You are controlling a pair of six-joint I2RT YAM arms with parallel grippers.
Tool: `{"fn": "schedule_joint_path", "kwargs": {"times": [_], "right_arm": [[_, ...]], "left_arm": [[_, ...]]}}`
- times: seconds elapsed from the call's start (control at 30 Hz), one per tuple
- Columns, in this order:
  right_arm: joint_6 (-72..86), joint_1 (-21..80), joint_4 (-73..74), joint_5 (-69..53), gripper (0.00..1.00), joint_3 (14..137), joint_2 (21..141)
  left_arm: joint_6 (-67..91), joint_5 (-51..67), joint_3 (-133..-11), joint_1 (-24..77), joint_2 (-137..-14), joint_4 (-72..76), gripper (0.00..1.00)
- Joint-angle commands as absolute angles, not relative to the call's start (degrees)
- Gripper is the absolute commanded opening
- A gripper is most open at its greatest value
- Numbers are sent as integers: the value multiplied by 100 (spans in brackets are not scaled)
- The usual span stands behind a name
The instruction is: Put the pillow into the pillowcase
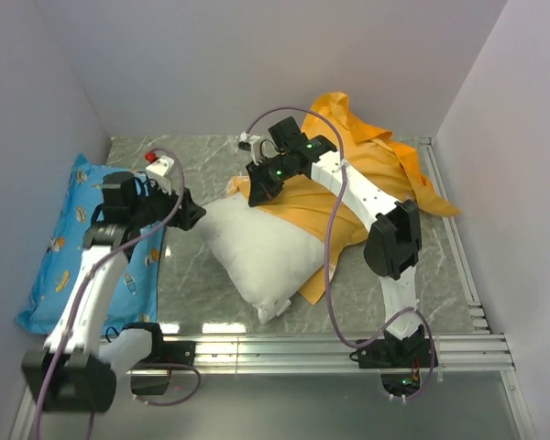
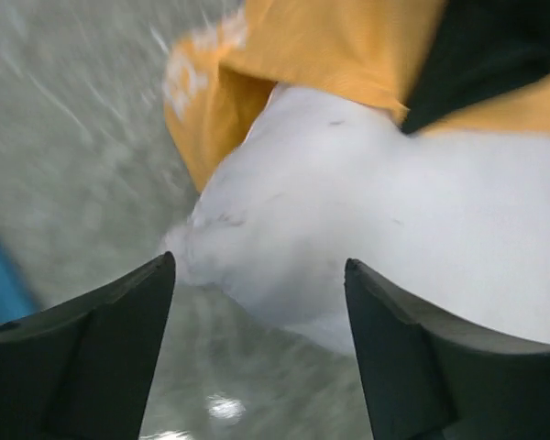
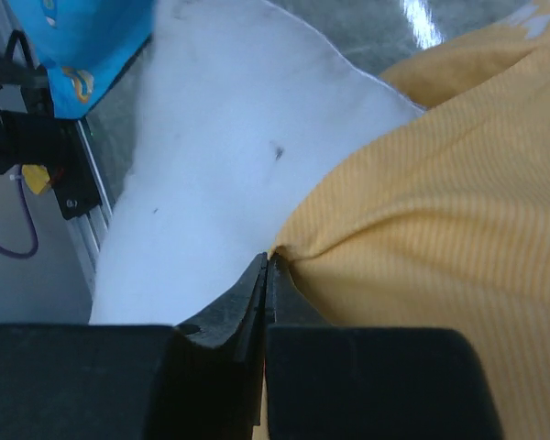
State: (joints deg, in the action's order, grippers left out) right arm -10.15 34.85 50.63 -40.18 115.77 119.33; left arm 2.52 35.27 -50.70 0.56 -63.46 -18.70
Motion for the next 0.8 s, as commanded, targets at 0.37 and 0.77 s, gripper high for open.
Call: {"fn": "schedule_joint_path", "kwargs": {"times": [0.37,0.77], "right_arm": [[-9,2796,3806,-3674,86,10078,9636],[1238,124,3420,-3394,84,5594,7006]], "left_arm": [[-1328,-174,-4887,5016,-5922,-1453,99],[-739,-1248,-5467,5897,-8278,-545,99]]}}
